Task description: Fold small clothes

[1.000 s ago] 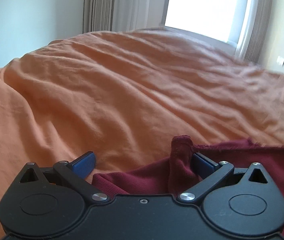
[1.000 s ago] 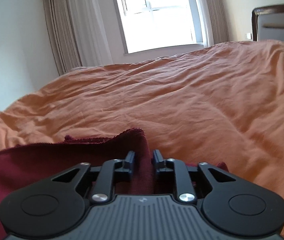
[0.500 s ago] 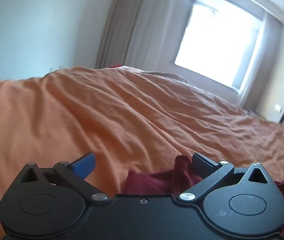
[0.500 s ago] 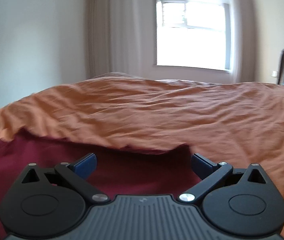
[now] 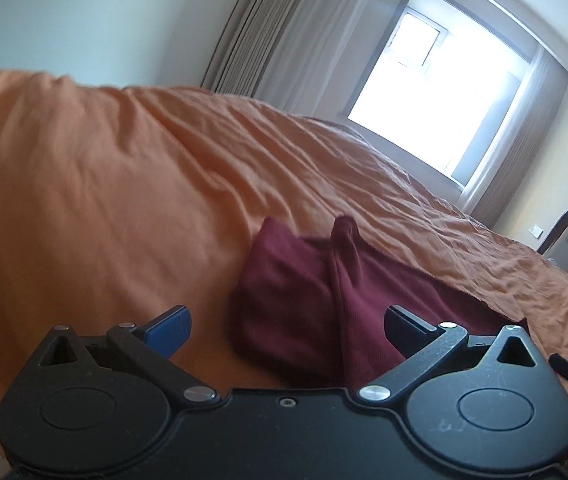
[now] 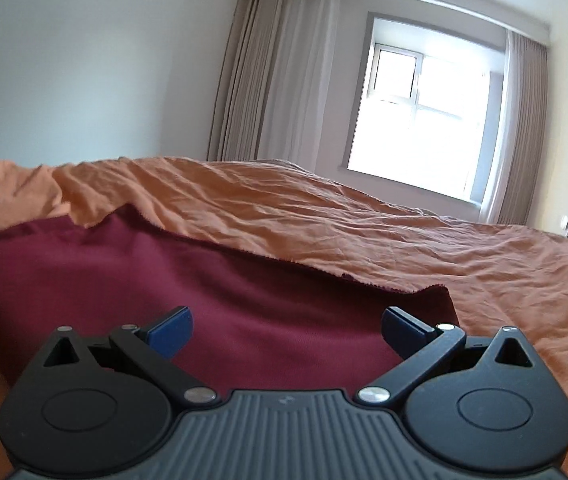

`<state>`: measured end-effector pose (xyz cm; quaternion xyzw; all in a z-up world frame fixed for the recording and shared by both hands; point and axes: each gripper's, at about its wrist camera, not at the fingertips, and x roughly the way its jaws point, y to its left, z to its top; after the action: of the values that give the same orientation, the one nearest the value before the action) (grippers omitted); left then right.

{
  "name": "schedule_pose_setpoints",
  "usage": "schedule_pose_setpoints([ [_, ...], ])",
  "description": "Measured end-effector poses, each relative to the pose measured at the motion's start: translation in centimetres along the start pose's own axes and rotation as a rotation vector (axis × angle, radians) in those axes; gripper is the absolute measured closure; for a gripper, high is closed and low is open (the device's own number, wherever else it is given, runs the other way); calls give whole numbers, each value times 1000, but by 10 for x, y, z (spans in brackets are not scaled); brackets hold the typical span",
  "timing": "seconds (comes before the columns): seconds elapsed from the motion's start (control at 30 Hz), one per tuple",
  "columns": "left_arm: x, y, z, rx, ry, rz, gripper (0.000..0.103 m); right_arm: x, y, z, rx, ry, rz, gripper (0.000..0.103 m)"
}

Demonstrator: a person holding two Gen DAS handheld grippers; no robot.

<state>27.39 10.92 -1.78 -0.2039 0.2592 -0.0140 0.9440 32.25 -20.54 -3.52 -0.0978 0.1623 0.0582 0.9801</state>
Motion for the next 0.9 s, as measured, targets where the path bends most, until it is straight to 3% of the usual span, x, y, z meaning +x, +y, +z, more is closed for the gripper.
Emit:
schedule_pose_setpoints([
  [0.2,-14,-4,-18,-22,-7,14,1,4,12,-23,-16,26,-18,0],
  [0.37,-20,-7,-37,-84,14,-35,1,9,9,-36,20,9,-1,0],
  [0.47,-14,-13,-48,-119,41,-62,1,6,8,-40,26,-8,-1,0],
  [0.9,-14,-17,-76,-160,-27,-136,1,-7,10,-60,33,-130,-47,0],
])
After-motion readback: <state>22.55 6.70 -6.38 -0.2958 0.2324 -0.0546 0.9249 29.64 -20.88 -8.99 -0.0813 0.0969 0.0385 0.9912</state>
